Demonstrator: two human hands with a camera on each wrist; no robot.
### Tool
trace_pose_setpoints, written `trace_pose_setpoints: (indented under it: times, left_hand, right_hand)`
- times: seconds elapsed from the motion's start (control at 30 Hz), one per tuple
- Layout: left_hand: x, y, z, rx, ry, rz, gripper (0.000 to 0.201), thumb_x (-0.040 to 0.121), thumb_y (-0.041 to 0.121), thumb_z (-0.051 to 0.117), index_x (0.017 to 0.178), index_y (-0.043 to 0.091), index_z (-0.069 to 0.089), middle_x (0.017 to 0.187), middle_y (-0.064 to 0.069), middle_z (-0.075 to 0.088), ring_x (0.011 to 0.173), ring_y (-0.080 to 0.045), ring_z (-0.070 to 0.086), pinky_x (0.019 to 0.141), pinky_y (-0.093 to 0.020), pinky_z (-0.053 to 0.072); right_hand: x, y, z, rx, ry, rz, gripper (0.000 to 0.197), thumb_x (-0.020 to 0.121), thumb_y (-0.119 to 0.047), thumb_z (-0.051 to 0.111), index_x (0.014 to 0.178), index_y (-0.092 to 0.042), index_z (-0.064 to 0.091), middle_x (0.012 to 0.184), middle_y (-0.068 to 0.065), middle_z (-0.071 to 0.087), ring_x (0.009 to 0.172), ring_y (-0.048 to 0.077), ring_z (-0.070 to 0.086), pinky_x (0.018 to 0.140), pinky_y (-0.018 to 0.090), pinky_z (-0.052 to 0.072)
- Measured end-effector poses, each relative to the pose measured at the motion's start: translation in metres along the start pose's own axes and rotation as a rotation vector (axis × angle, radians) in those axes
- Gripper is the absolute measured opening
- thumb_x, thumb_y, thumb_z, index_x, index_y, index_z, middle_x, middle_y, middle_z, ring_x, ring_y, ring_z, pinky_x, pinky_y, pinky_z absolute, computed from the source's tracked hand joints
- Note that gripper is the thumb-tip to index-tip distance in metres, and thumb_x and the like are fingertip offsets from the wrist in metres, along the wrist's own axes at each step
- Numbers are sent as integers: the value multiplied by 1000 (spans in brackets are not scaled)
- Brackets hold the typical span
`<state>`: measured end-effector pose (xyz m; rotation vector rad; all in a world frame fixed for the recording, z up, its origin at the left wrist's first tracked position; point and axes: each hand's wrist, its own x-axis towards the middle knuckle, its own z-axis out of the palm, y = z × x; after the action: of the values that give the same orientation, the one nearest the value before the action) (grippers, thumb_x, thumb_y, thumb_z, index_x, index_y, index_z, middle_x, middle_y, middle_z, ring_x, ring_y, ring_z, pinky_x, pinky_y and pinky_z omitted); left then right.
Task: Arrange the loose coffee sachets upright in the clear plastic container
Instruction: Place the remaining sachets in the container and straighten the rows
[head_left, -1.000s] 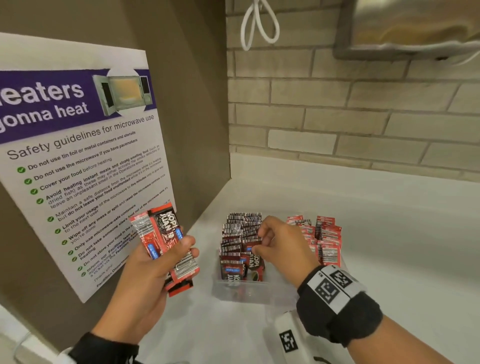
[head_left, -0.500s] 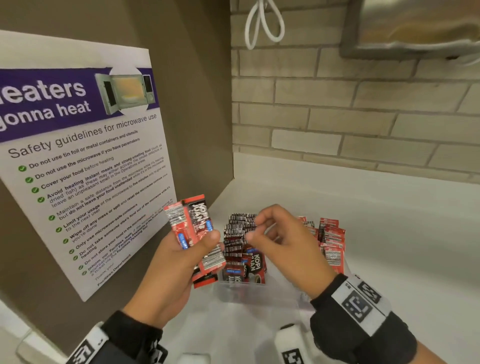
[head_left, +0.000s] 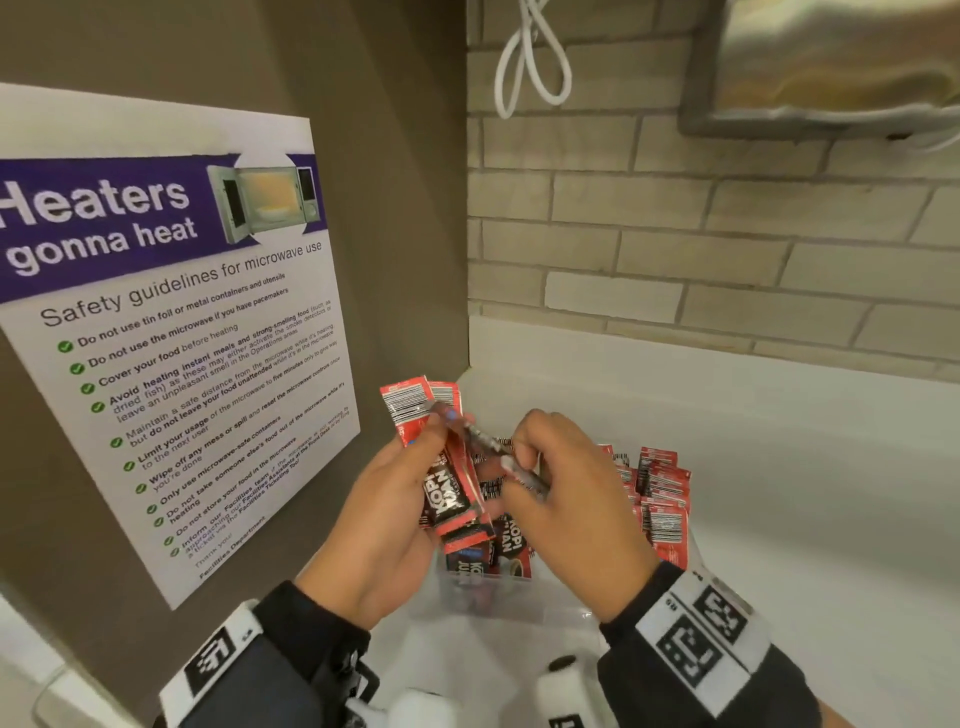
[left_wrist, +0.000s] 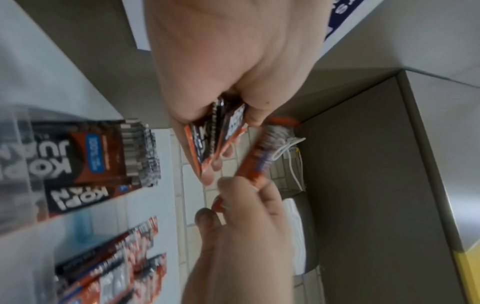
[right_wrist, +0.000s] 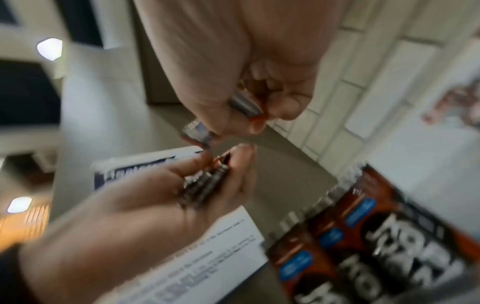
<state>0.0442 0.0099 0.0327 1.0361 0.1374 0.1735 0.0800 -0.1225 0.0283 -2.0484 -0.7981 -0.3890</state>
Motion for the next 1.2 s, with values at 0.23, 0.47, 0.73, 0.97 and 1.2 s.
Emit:
trace_pose_setpoints:
  times: [0.23, 0.47, 0.73, 0.97, 1.2]
  left_hand:
    - [-1, -3, -1, -41, -112, -113, 45, 97, 40, 37, 121, 8, 59, 108, -16, 71, 89, -27, 71, 62, -34, 58]
    - [-3, -6, -4, 166, -51, 89, 25, 93, 26, 50, 108, 11, 64, 96, -13, 74, 84, -26, 72, 65, -34, 57]
    - [2, 15, 3, 571, -253, 289, 30, 84, 40, 52, 109, 28, 64, 99, 2, 74, 90, -15, 70, 72, -29, 56]
    - [8, 24, -16, 314, 20, 391, 28, 86, 40, 51, 103, 20, 61, 86, 2, 70, 76, -14, 67, 60, -32, 57]
    - [-4, 12, -37, 238, 83, 337, 28, 86, 37, 50, 102, 17, 61, 75, 2, 68, 68, -11, 67, 62, -33, 59]
  right_hand:
    - [-6, 5, -11, -245, -99, -54, 30, 82, -11, 58, 75, -20, 30, 78, -2, 40, 74, 16, 35, 58, 18, 26]
    - [-3, -1, -23, -203, -286, -35, 28, 77, -35, 67, 76, -23, 42, 84, -7, 47, 78, 9, 42, 61, 17, 31]
    - [21, -14, -44, 235, -117, 119, 31, 79, -5, 69, 98, -22, 52, 77, 2, 60, 70, 21, 58, 70, 32, 50]
    - [10, 27, -44, 140, -29, 262, 17, 76, -2, 71, 72, -11, 57, 69, 1, 60, 71, 27, 62, 73, 43, 55]
    - [-13, 63, 2, -67, -219, 381, 27, 76, -5, 71, 64, -21, 52, 68, -2, 60, 59, 5, 52, 55, 9, 42]
